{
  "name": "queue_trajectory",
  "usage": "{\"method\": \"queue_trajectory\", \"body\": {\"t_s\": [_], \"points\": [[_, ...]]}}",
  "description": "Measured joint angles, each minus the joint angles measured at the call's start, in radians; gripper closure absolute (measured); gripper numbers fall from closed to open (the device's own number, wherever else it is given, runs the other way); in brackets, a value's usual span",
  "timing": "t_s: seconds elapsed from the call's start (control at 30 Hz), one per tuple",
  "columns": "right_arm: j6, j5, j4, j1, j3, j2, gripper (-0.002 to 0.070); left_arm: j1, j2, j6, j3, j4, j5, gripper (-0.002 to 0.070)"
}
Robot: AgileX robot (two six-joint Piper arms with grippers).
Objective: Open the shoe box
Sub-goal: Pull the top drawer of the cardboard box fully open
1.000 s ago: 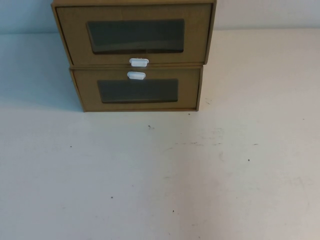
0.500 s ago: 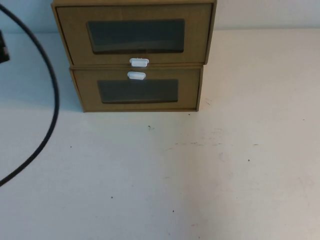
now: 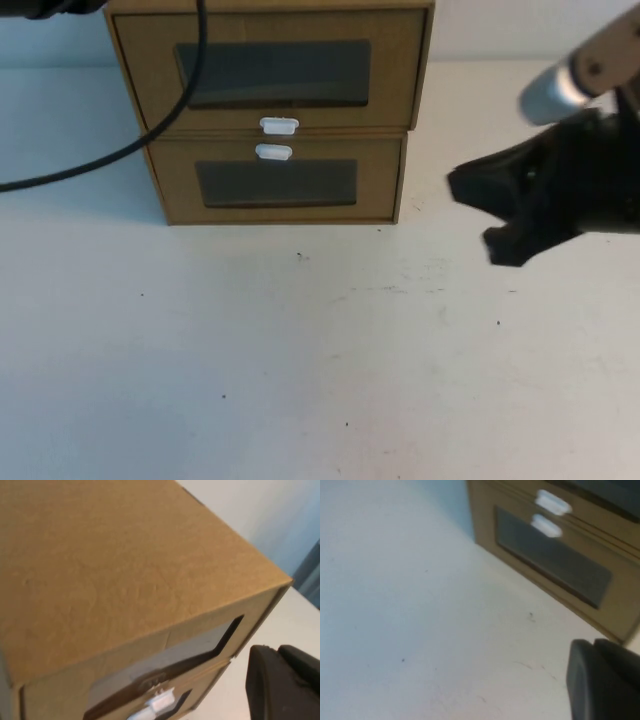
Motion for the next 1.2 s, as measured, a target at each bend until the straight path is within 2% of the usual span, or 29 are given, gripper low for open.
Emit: {"method": "queue_trajectory", "body": {"t_s": [0.1, 0.2, 0.3, 0.4, 0.53, 0.67, 0.77, 0.9, 1.0, 1.2], "points": [[-0.111, 0.006, -0.025, 0.081, -0.090, 0.115, 0.0689, 0.000, 0.058, 0.000, -0.057, -0.036, 0.027, 0.0678], [-0.151, 0.017, -0.135, 0.144, -0.211, 0.250, 0.0689, 0.000, 0.096, 0.002, -0.082, -0.058, 0.048, 0.0679], [-0.157, 0.044, -0.310, 0.202, -0.335, 0.364, 0.0689, 0.000, 0.109, 0.002, -0.085, -0.061, 0.057, 0.0679], [-0.113, 0.067, -0.573, 0.263, -0.434, 0.446, 0.0689, 0.000, 0.111, 0.002, -0.085, -0.046, 0.062, 0.0678], [0.118, 0.082, -1.070, 0.367, -0.488, 0.500, 0.0689, 0.000, 0.111, 0.002, -0.087, -0.040, 0.062, 0.0678], [0.386, 0.084, -1.413, 0.476, -0.492, 0.518, 0.0689, 0.000, 0.111, 0.002, -0.086, -0.040, 0.065, 0.0678], [0.650, 0.082, -1.671, 0.552, -0.487, 0.534, 0.0689, 0.000, 0.111, 0.002, -0.086, -0.039, 0.074, 0.0678], [1.001, 0.095, -2.177, 0.593, -0.450, 0.594, 0.0689, 0.000, 0.111, 0.002, -0.086, -0.037, 0.113, 0.0679], [1.138, 0.100, -2.294, 0.593, -0.431, 0.647, 0.0689, 0.000, 0.111, 0.002, -0.086, -0.033, 0.140, 0.0679], [1.249, 0.187, -2.334, 0.604, -0.418, 0.731, 0.0689, 0.000, 0.113, 0.002, -0.086, -0.029, 0.150, 0.0678]]}}
